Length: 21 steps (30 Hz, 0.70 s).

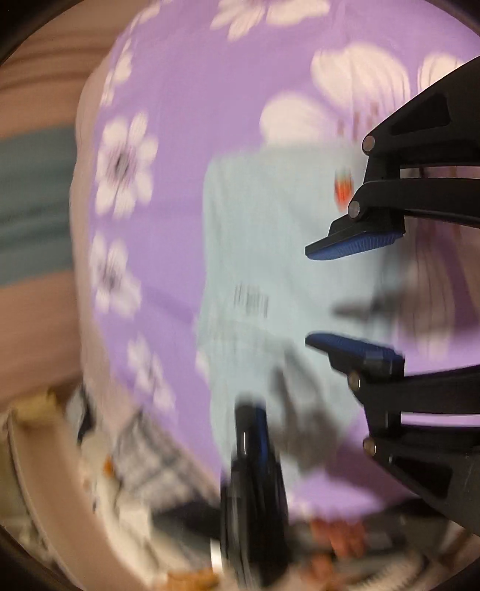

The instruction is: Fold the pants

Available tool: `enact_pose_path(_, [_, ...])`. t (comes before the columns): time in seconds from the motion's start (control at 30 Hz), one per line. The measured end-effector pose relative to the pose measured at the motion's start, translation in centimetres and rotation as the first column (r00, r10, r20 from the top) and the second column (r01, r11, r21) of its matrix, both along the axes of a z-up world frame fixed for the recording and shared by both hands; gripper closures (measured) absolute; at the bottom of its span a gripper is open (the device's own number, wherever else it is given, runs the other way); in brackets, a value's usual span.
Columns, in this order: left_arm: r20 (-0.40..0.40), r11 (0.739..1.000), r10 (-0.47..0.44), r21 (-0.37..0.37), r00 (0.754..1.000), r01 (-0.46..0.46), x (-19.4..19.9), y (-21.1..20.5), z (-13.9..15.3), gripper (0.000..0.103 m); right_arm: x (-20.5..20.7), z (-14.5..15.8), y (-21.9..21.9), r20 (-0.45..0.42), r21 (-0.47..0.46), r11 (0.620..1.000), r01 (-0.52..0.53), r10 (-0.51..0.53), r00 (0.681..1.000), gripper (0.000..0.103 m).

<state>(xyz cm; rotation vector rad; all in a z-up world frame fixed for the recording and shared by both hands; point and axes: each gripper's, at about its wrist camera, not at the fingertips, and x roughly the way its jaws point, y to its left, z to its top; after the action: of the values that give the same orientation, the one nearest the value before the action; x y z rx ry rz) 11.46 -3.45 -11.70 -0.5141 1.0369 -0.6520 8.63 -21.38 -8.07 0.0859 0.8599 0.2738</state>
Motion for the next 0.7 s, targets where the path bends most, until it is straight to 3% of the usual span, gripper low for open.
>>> enact_pose_path(0.13, [-0.010, 0.995, -0.024, 0.100, 1.000, 0.025, -0.5, -3.7, -1.6, 0.087, 1.4, -1.4, -0.9, -0.038, 0.003, 0.999, 0.046, -0.046, 0.998, 0.079])
enact_pose_path(0.17, [0.006, 0.987, 0.005, 0.163, 1.000, -0.006, -0.7, -3.9, -2.2, 0.087, 1.8, -1.7, -0.6, -0.050, -0.003, 0.999, 0.038, -0.038, 0.998, 0.081])
enact_pose_path(0.2, [0.038, 0.968, 0.043, 0.244, 0.998, -0.051, -0.9, -3.7, -2.7, 0.090, 2.1, -1.8, -0.4, -0.060, -0.016, 0.999, 0.028, -0.029, 0.998, 0.086])
enact_pose_path(0.23, [0.050, 0.958, 0.067, 0.276, 0.996, -0.079, -1.0, -3.3, -3.1, 0.098, 2.2, -1.9, 0.4, -0.065, -0.035, 0.999, 0.007, -0.009, 0.998, 0.088])
enact_pose_path(0.33, [0.042, 0.957, 0.143, 0.250, 0.989, -0.149, -1.6, -0.8, -4.0, 0.101, 2.0, -1.8, 2.4, -0.027, -0.048, 0.994, -0.098, 0.096, 0.995, 0.089])
enact_pose_path(0.43, [0.030, 0.965, 0.160, 0.207, 0.987, -0.163, -2.1, 0.8, -4.3, 0.101, 3.1, -1.8, 4.3, -0.019, -0.060, 0.981, -0.184, 0.183, 0.983, 0.089])
enact_pose_path(0.57, [0.031, 0.964, 0.137, 0.224, 0.990, -0.141, -2.6, 0.3, -4.6, 0.102, 6.3, -3.0, 8.1, -0.074, -0.080, 0.957, -0.279, 0.273, 0.959, 0.089])
enact_pose_path(0.7, [-0.001, 0.971, 0.136, 0.198, 0.991, -0.133, -2.6, 0.4, -5.3, 0.102, 9.7, -3.4, 11.2, -0.133, -0.070, 0.953, -0.295, 0.284, 0.950, 0.089])
